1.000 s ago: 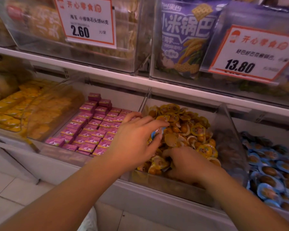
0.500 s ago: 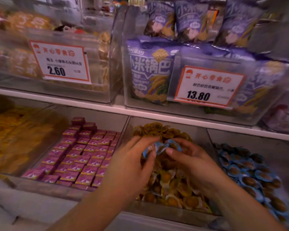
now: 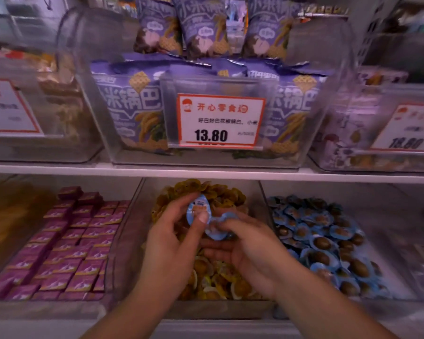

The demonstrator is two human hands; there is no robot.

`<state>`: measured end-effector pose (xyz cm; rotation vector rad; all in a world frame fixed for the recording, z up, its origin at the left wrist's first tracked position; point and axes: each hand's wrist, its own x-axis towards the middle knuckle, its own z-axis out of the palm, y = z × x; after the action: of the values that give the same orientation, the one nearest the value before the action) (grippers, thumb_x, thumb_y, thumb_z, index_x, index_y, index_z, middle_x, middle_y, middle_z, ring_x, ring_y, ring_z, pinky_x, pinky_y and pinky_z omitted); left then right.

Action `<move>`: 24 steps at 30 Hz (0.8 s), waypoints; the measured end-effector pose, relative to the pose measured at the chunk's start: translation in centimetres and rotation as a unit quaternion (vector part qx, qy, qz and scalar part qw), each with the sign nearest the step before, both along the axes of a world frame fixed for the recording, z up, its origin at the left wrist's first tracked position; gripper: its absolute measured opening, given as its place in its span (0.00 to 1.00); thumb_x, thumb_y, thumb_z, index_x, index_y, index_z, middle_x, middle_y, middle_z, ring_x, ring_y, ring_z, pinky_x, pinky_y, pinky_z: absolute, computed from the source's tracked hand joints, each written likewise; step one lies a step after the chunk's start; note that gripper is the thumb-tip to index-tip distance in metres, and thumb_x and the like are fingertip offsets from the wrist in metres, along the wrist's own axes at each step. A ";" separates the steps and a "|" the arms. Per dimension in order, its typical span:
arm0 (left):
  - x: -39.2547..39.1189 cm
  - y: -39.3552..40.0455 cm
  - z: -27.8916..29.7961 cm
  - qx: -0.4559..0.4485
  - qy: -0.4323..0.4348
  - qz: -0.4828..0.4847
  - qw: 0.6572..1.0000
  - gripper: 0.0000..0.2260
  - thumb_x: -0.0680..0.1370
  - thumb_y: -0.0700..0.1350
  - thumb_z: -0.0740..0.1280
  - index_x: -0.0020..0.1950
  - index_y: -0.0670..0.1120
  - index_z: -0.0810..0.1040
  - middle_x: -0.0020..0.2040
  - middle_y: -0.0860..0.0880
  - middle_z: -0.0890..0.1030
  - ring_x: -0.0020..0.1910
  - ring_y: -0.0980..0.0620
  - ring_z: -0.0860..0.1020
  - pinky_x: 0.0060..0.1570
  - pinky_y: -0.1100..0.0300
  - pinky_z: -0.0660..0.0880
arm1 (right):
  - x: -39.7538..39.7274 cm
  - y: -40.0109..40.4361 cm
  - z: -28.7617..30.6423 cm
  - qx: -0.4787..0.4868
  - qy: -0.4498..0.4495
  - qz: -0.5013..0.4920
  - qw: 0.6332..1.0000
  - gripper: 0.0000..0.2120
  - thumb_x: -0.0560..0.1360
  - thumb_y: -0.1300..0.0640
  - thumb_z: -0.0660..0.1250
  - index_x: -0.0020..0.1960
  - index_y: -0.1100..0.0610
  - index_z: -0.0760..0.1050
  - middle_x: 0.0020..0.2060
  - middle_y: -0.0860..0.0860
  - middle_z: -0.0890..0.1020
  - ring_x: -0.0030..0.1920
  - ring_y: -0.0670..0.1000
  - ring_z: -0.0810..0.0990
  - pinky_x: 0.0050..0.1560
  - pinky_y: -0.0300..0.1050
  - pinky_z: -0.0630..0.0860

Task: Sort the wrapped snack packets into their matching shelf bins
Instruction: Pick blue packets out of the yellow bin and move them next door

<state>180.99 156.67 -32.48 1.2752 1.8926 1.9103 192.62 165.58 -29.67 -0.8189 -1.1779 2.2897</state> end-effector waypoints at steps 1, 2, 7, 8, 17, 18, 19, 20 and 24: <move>0.3 0.2 -0.2 -0.011 0.007 -0.008 1.000 0.13 0.78 0.53 0.70 0.62 0.57 0.78 0.55 0.62 0.83 0.55 0.62 0.80 0.52 0.66 0.76 | 0.2 0.0 0.2 -0.020 0.013 0.009 1.000 0.14 0.77 0.64 0.61 0.61 0.63 0.77 0.49 0.62 0.84 0.43 0.58 0.84 0.43 0.51 0.83; 0.6 0.5 -0.3 -0.024 0.019 -0.014 0.999 0.13 0.77 0.55 0.68 0.62 0.59 0.78 0.56 0.63 0.82 0.56 0.62 0.80 0.54 0.64 0.76 | 0.4 -0.1 0.6 -0.041 0.027 0.017 0.999 0.17 0.76 0.62 0.60 0.63 0.64 0.77 0.51 0.62 0.83 0.48 0.59 0.82 0.51 0.55 0.82; 2.5 1.7 0.0 -0.069 0.160 -0.068 0.982 0.20 0.77 0.61 0.60 0.69 0.66 0.66 0.70 0.67 0.70 0.70 0.67 0.66 0.68 0.71 0.61 | 1.9 0.1 1.0 0.105 0.006 -0.017 0.994 0.13 0.77 0.58 0.68 0.61 0.58 0.79 0.56 0.59 0.83 0.59 0.58 0.81 0.65 0.59 0.74; 2.9 1.9 0.1 -0.061 0.141 -0.108 0.982 0.23 0.77 0.60 0.61 0.71 0.66 0.63 0.73 0.65 0.67 0.73 0.66 0.63 0.70 0.70 0.60 | 2.3 0.4 1.1 0.155 -0.011 -0.025 0.988 0.11 0.76 0.58 0.70 0.59 0.56 0.80 0.54 0.58 0.84 0.57 0.57 0.82 0.63 0.59 0.76; 2.1 1.6 -1.2 -0.107 0.216 -0.136 0.961 0.20 0.79 0.56 0.65 0.71 0.60 0.71 0.69 0.66 0.69 0.66 0.63 0.72 0.57 0.53 0.79 | 9.2 11.7 1.0 0.239 -0.155 -0.165 0.944 0.14 0.80 0.61 0.65 0.65 0.56 0.73 0.58 0.58 0.81 0.47 0.59 0.84 0.43 0.50 0.82; 1.9 1.6 -1.2 -0.114 0.223 -0.130 0.959 0.19 0.79 0.56 0.64 0.70 0.59 0.73 0.67 0.66 0.71 0.65 0.63 0.73 0.59 0.53 0.78 | 10.3 13.3 0.5 0.257 -0.223 -0.172 0.924 0.20 0.80 0.60 0.65 0.71 0.56 0.70 0.64 0.57 0.78 0.55 0.59 0.82 0.52 0.52 0.81; 1.7 1.6 -1.2 -0.118 0.228 -0.124 0.959 0.18 0.79 0.56 0.63 0.69 0.59 0.73 0.66 0.66 0.72 0.64 0.63 0.73 0.61 0.54 0.76 | 11.4 14.8 -0.1 0.299 -0.308 -0.172 0.887 0.23 0.80 0.59 0.64 0.74 0.56 0.67 0.67 0.57 0.75 0.59 0.59 0.80 0.57 0.50 0.78; 1.6 1.6 -1.0 -0.119 0.234 -0.118 0.958 0.16 0.80 0.55 0.62 0.68 0.59 0.74 0.65 0.66 0.73 0.64 0.63 0.74 0.62 0.55 0.74 | 12.4 15.9 -0.5 0.340 -0.376 -0.176 0.844 0.23 0.80 0.60 0.63 0.74 0.56 0.67 0.68 0.58 0.75 0.62 0.58 0.78 0.59 0.47 0.76; 0.8 1.4 0.0 -0.124 0.280 -0.086 0.948 0.15 0.78 0.54 0.60 0.63 0.61 0.77 0.61 0.65 0.76 0.60 0.62 0.76 0.60 0.56 0.74 | 14.1 17.1 -1.5 0.390 -0.416 -0.265 0.778 0.12 0.75 0.62 0.64 0.55 0.55 0.82 0.54 0.58 0.84 0.56 0.57 0.82 0.59 0.52 0.78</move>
<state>181.80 158.04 -32.52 1.9612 2.0837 1.2532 206.68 182.72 -31.15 -1.5747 -1.7444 0.7768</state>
